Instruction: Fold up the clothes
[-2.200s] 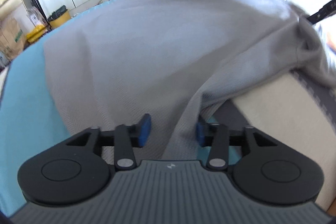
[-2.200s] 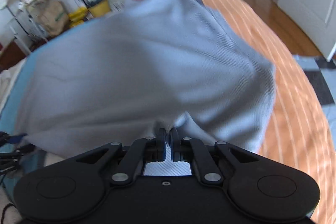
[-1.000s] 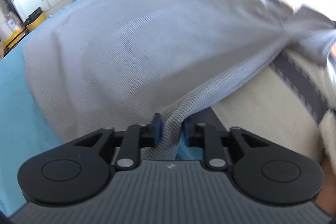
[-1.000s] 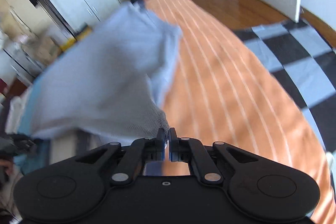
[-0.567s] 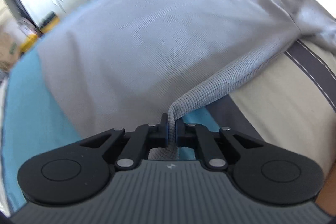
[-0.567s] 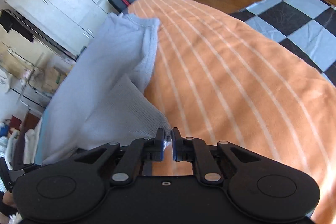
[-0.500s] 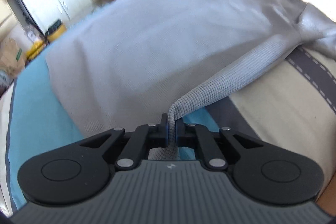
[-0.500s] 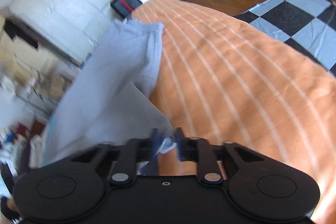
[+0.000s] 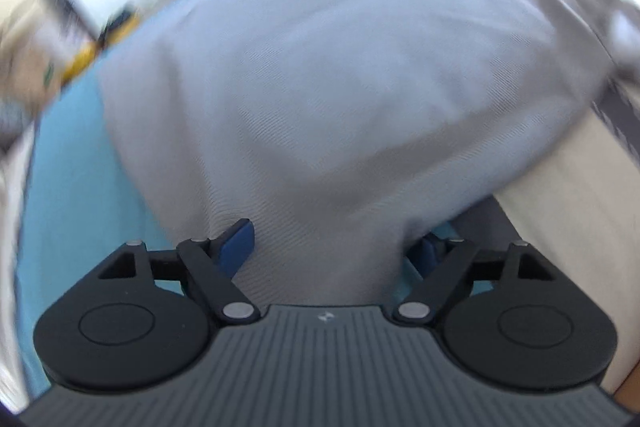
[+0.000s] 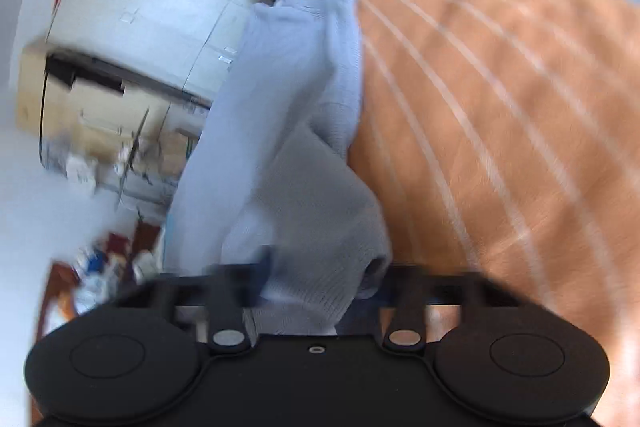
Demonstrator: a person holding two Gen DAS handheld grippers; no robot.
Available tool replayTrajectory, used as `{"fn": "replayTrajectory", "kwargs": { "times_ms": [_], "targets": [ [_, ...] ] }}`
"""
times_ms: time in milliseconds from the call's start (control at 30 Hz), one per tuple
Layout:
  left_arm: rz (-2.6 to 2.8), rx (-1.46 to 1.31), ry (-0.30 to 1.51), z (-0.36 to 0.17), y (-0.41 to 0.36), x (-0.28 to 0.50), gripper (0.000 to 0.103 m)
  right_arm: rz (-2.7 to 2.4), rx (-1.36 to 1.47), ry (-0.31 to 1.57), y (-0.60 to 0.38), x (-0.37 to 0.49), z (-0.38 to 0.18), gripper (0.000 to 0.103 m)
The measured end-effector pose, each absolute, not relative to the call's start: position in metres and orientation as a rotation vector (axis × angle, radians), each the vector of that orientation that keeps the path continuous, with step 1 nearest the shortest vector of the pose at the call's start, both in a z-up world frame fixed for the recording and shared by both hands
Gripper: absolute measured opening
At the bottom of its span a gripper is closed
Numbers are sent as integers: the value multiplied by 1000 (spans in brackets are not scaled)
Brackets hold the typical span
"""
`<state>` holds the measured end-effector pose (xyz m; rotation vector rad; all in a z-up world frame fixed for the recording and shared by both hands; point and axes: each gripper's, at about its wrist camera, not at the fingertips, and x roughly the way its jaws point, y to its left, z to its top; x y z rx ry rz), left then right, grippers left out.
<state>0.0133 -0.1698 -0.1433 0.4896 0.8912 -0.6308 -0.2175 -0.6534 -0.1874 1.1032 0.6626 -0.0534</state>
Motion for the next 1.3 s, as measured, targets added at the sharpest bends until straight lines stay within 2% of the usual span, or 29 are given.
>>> {"fn": "replayTrajectory", "kwargs": {
  "times_ms": [33, 67, 100, 167, 267, 367, 500, 700, 833, 1067, 1233, 1300],
  "targets": [
    [-616, 444, 894, -141, -164, 19, 54, -62, 1099, 679, -651, -213, -188, 10],
    [-622, 424, 870, -134, -160, 19, 10, -67, 1093, 686, -650, -209, -187, 9],
    [-629, 405, 846, -127, -156, 19, 6, -55, 1077, 647, -648, -210, -176, 9],
    [-643, 374, 747, -106, -148, 11, 5, -27, 1048, 562, -645, -213, -153, 9],
    [-692, 303, 558, -55, -134, -17, 5, 46, 1080, 327, -645, -239, -99, 9],
    [-729, 236, 493, -17, -119, -43, 5, 68, 1063, 240, -631, -264, -55, 9],
    [-802, 284, 484, 1, -106, -82, 5, 42, 977, 229, -603, -304, -31, 9],
    [-865, 378, 624, -17, -97, -111, 5, -81, 1052, 276, -611, -360, -47, 9],
    [-916, 429, 606, -14, -100, -134, 5, -99, 1019, 236, -601, -369, -27, 9],
    [-887, 433, 563, 1, -91, -126, 5, -67, 893, 239, -596, -324, 22, 9],
    [-844, 425, 643, -23, -111, -46, 6, -166, 789, 411, -625, -230, 11, 9],
    [-816, 452, 701, -30, -123, -12, 6, -229, 614, 504, -624, -177, 12, 9]
  ]
}}
